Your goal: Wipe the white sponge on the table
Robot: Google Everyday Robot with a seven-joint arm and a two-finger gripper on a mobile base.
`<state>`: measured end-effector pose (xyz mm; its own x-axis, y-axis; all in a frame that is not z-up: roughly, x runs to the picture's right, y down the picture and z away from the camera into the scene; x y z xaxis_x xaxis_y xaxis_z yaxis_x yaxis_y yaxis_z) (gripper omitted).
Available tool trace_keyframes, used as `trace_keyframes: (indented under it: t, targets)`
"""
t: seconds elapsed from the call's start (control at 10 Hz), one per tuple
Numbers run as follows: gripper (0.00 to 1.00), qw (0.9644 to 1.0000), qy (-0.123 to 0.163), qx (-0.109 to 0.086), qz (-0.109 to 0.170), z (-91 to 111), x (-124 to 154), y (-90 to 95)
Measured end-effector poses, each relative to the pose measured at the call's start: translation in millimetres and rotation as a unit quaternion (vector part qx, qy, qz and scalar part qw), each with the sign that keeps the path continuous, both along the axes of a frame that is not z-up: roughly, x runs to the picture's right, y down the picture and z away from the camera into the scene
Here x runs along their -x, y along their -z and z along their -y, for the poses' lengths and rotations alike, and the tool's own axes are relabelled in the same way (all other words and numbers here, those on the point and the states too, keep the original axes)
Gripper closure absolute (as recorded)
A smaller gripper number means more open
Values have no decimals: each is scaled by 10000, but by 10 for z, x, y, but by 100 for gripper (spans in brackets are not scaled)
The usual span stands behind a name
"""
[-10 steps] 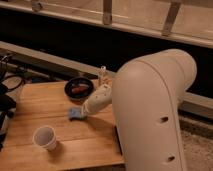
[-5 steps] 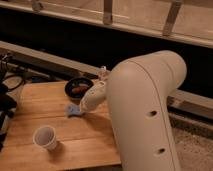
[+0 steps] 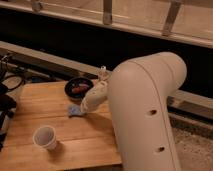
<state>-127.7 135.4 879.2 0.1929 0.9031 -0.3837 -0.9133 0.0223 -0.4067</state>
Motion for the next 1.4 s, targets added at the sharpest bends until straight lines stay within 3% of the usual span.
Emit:
trace_keyframes:
  t: [1.4]
  targets:
    - [100, 9998, 141, 89, -96, -78, -123, -87]
